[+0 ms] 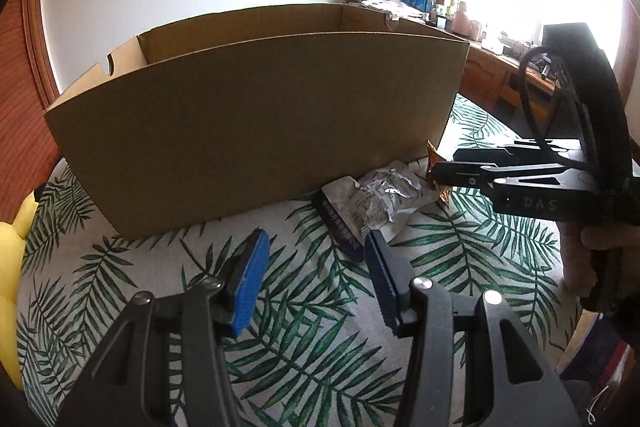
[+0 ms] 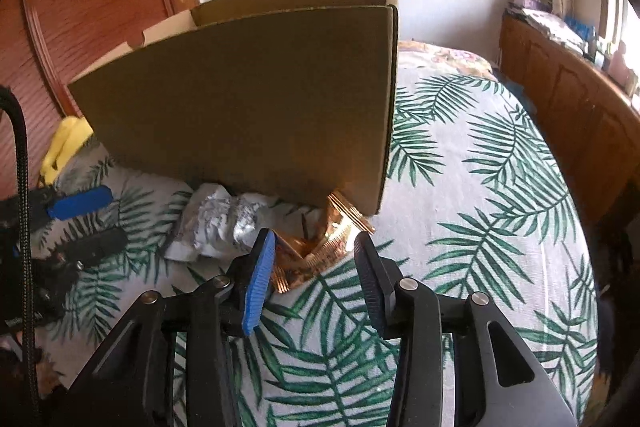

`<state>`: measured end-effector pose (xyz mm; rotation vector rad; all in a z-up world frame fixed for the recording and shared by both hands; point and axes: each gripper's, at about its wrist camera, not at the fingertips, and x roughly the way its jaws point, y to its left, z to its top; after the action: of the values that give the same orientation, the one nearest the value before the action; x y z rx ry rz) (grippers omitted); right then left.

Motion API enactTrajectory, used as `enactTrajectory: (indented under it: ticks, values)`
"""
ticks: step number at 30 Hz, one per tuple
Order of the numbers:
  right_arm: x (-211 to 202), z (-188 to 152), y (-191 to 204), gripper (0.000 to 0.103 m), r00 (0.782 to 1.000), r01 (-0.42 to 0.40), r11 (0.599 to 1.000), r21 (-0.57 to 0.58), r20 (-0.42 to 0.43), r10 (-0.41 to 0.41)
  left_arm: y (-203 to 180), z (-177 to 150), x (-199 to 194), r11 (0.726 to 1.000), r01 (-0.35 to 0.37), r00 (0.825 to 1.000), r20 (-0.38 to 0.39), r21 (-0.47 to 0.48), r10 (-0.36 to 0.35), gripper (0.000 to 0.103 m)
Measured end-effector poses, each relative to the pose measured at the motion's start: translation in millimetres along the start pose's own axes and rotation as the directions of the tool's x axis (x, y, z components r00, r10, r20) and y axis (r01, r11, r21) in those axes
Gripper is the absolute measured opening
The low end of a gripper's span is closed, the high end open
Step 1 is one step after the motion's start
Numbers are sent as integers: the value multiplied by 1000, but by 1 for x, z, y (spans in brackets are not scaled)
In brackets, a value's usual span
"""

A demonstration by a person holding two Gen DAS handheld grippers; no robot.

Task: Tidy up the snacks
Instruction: 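Move both tools down toward the silver packets beside the box, then grasp the silver printed bag with left tool while right tool grasps copper wrapper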

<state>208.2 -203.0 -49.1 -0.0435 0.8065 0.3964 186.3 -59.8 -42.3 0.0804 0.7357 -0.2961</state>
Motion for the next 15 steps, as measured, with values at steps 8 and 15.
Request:
enactTrajectory:
  ticks: [8,15]
  values:
    - [10,4,-7,42,1000,15,998,67,-21,-13,-9,8,8,1000,-9,1000,20,15,9,50]
    - [11,-1,-1,13,998,-21,1000,17,-59,22,-25,18,14,998,-2,1000,10,59,2,50]
